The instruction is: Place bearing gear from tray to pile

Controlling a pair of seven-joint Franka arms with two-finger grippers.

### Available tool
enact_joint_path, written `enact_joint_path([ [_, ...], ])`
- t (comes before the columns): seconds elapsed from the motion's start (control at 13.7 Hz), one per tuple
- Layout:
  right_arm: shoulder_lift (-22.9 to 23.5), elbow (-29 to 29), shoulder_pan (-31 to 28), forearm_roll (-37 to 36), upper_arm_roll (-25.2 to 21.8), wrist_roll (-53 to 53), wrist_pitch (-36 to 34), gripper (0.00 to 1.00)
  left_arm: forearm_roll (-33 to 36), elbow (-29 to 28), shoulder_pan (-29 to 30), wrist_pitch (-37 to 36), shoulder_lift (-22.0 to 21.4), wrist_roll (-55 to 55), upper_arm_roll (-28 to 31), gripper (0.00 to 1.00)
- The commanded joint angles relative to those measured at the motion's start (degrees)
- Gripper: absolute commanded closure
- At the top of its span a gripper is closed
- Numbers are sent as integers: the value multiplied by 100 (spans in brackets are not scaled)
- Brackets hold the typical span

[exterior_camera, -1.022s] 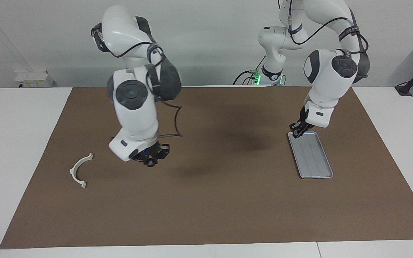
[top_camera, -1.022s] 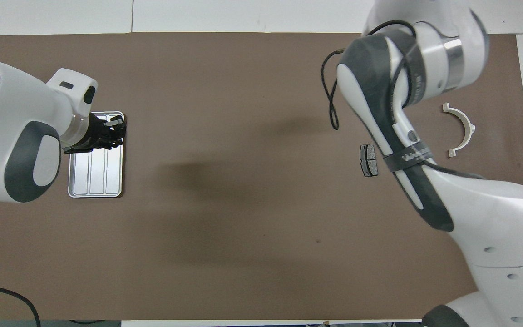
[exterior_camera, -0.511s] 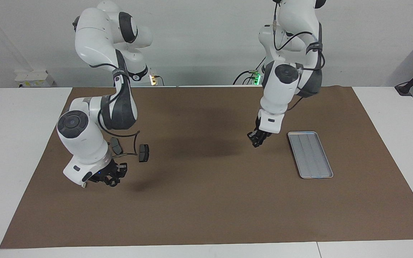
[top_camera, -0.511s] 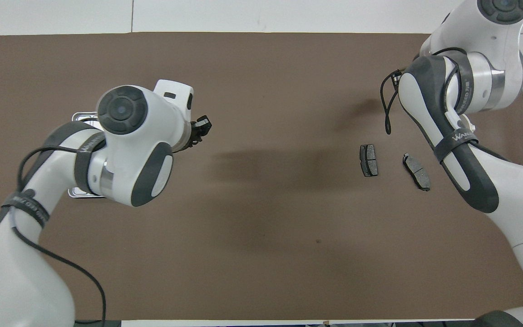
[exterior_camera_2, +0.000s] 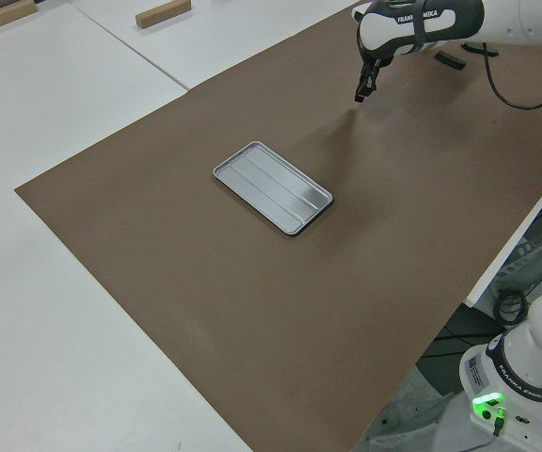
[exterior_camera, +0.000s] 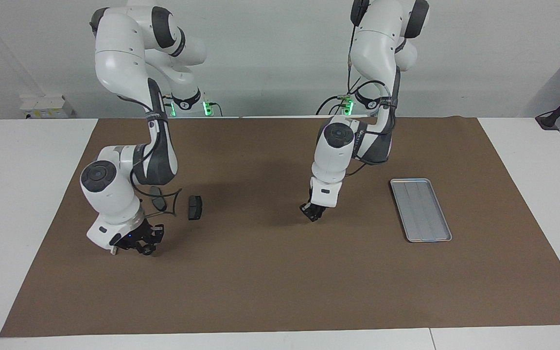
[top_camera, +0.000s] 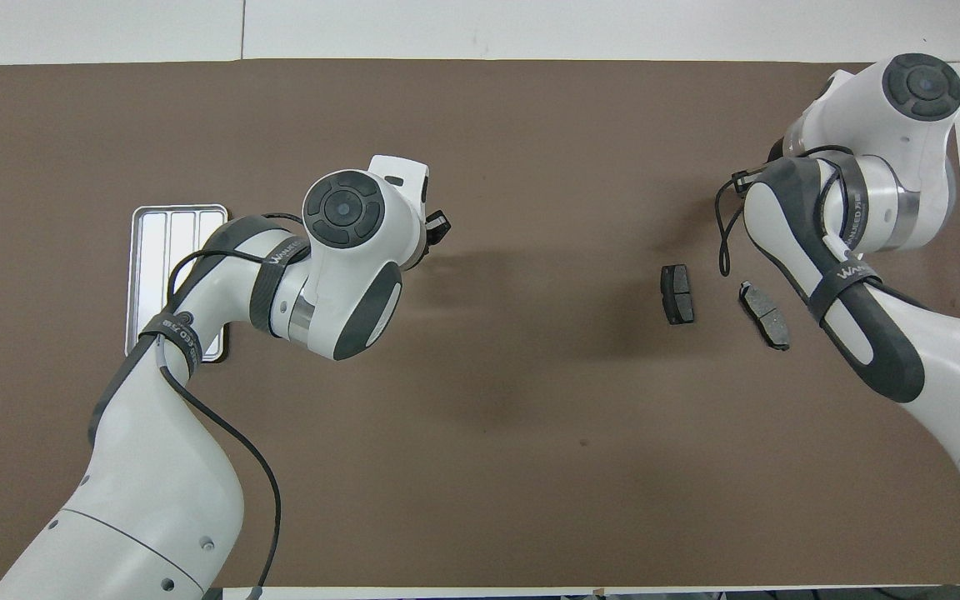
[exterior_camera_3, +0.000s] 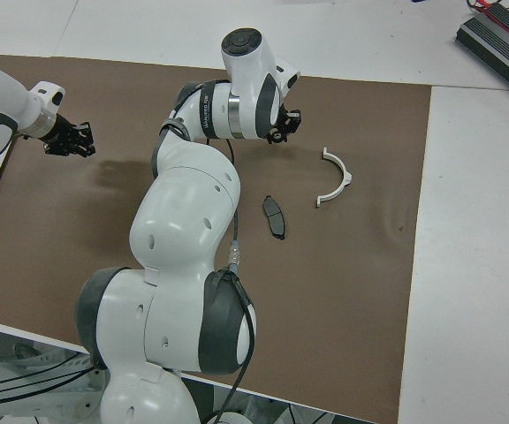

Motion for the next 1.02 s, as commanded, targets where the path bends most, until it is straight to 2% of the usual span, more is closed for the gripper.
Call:
enact_joint_path([
  [0.0, -131, -284, -91, 54, 87, -144, 204, 100, -11, -127, -118, 283, -19, -61, 81, 100],
  [0.29, -123, -292, -91, 81, 87, -91, 204, 100, -2, -574, -250, 616, -80, -70, 90, 100],
  [0.36, -131, -292, -82, 90, 87, -74, 204, 46, -2, -663, -250, 704, -98, -70, 90, 99],
  [0.44, -131, -310, -82, 90, 87, -65, 204, 0, -11, -663, -250, 714, -98, -70, 90, 78],
  [0.51, -131, -310, -82, 90, 87, -65, 195, 0, -11, -664, -233, 705, -107, -79, 99, 28],
  [0.58, -131, -301, -56, 90, 87, -22, 195, 0, -11, -620, -207, 618, -107, -70, 125, 0],
  [0.8, -271, -258, 128, 72, 79, 294, -41, 0, -2, -462, -136, 137, -203, -26, 334, 0],
  [0.95, -403, -30, 470, 72, 79, 976, -628, 0, 7, -549, -40, -295, -737, 271, 782, 0],
])
